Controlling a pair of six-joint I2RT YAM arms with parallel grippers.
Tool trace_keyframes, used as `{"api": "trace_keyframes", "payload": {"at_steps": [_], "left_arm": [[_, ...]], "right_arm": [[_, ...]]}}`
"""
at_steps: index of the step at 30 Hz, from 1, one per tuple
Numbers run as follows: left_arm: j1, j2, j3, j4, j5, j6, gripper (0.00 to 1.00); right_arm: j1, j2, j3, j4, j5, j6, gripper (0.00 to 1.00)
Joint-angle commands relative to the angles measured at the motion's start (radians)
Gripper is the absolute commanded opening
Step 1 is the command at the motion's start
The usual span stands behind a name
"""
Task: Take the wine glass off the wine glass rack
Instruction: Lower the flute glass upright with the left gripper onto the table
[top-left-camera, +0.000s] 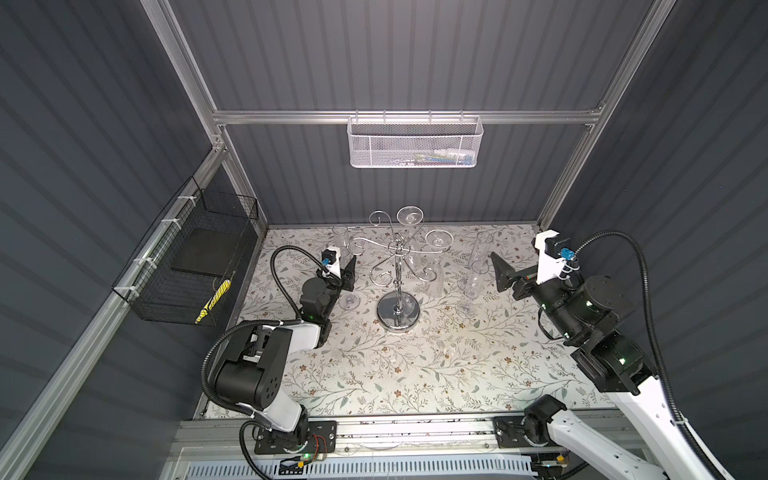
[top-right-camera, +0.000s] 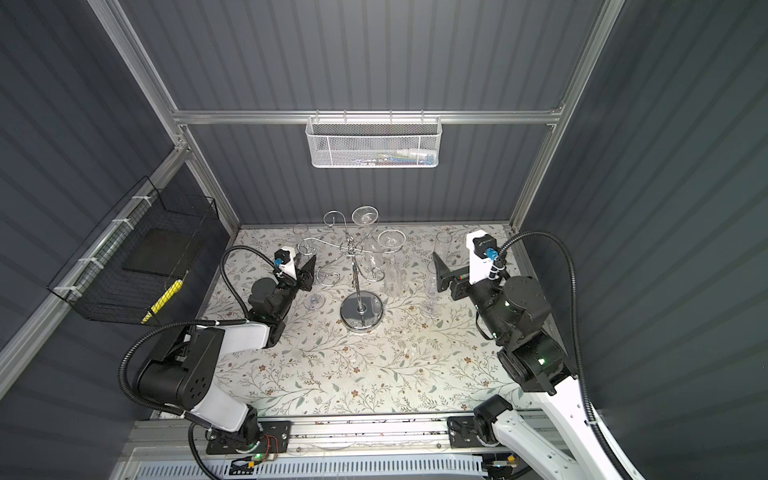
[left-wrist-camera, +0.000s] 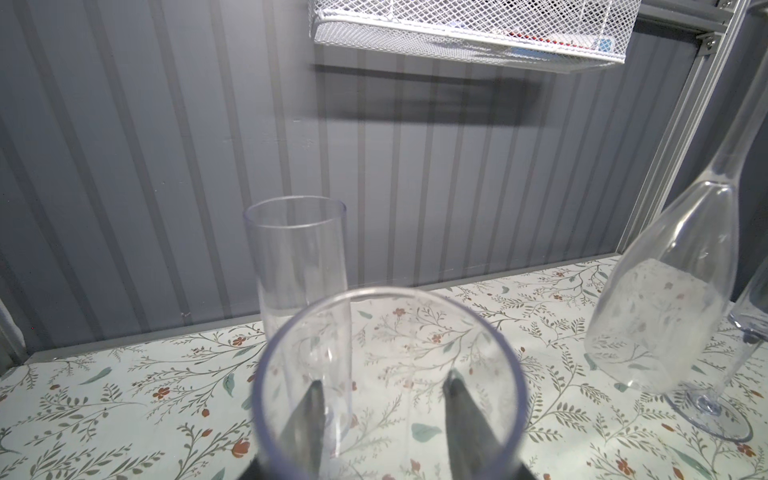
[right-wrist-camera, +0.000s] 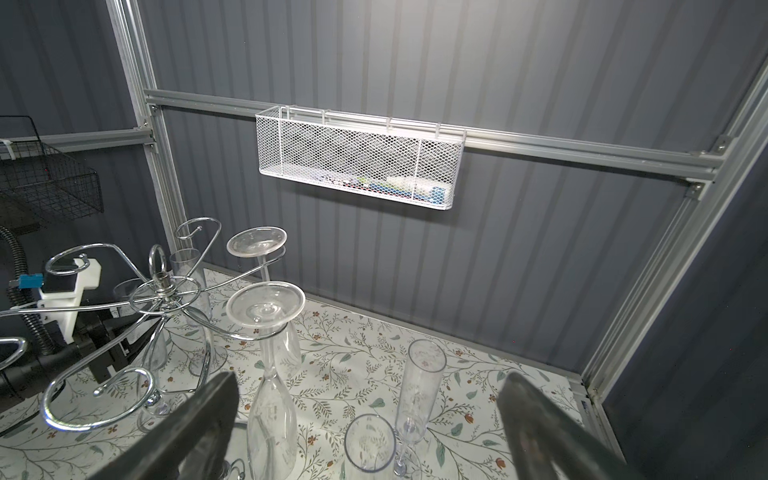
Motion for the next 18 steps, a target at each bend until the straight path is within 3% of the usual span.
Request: {"api": "trace_keyframes", "payload": {"at_steps": [1,9,18], "left_arm": [[0.007,0.009,-0.012,0.096,0.016,0.017,0.37],[0.007,0.031,-0.037,0.121,0.018,0.012,0.46],[0.007,-0.002,-0.045,0.112,0.002,0.011,0.87]], "right_arm": [[-0.006,-0.005,-0.011,0.016,-0.014,0.012,0.99],[-0.008,-0.010,-0.024,0.006,-0.018,0.022,0.99],[-0.011,-0.016,-0.021,0.000,-0.019,0.015,0.99]]}}
